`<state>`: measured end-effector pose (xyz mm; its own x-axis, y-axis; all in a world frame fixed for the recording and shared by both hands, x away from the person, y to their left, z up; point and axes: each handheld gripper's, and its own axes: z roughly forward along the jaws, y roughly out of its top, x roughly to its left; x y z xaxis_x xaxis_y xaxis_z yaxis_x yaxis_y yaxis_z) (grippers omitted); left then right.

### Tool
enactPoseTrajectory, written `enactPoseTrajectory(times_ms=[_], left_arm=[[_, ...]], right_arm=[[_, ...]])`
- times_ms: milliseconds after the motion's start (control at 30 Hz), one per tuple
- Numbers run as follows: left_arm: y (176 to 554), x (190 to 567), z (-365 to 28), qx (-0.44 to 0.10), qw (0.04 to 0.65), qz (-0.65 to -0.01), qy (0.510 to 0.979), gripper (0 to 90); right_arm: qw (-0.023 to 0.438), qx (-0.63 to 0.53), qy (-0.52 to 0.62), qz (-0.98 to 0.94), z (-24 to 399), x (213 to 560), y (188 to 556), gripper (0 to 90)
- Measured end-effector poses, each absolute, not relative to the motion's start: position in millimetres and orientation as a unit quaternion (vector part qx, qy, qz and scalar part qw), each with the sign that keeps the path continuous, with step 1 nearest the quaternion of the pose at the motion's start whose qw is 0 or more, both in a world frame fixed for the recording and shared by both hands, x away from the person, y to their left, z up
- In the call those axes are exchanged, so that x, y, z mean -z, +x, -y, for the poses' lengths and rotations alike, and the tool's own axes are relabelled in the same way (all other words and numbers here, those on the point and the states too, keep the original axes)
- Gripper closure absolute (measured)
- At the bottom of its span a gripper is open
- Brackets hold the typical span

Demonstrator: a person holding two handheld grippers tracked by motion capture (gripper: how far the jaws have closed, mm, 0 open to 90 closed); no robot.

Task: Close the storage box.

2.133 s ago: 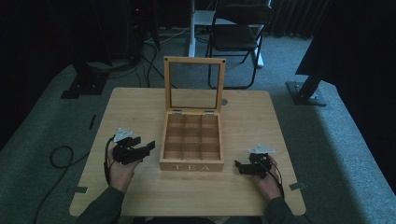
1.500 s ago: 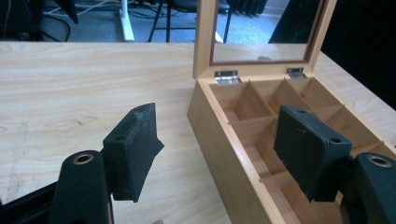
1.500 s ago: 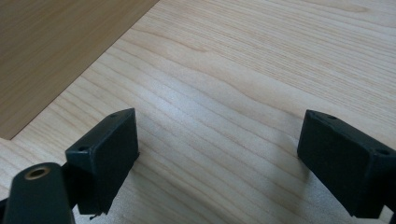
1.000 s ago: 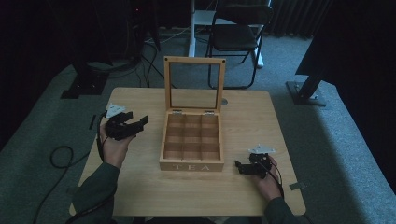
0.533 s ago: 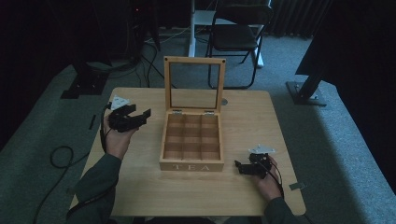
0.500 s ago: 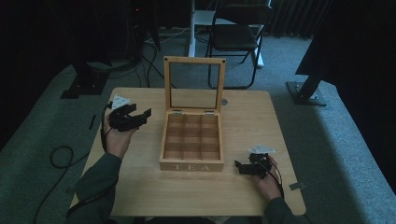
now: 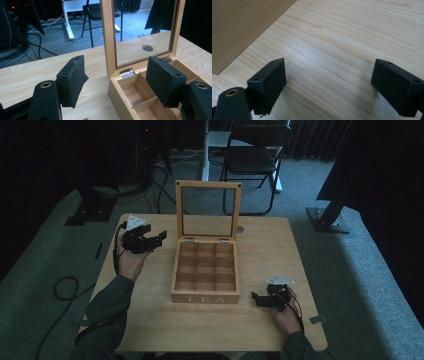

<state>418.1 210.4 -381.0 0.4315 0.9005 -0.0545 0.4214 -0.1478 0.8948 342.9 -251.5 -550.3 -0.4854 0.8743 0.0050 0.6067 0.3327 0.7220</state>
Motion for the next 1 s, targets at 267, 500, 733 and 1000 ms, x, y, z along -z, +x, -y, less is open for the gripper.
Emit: enactPoseTrajectory(times_ms=[267, 500, 733, 1000], left_arm=[[429.9, 380.7, -207.4, -0.268, 0.453, -0.469, 0.709, 31.7], [436.8, 376.2, -206.3, -0.273, 0.452, -0.471, 0.707, 31.7], [442.0, 377.1, -202.7, -0.274, 0.453, -0.465, 0.709, 31.4], [452.1, 376.2, -200.9, -0.269, 0.462, -0.478, 0.697, 31.5]], right_arm=[[0.197, -0.339, 0.467, -0.792, 251.5, 550.3, 342.9, 12.1], [0.197, -0.339, 0.467, -0.792, 251.5, 550.3, 342.9, 12.1], [0.197, -0.339, 0.467, -0.792, 251.5, 550.3, 342.9, 12.1], [0.197, -0.340, 0.467, -0.792, 251.5, 550.3, 342.9, 12.1]])
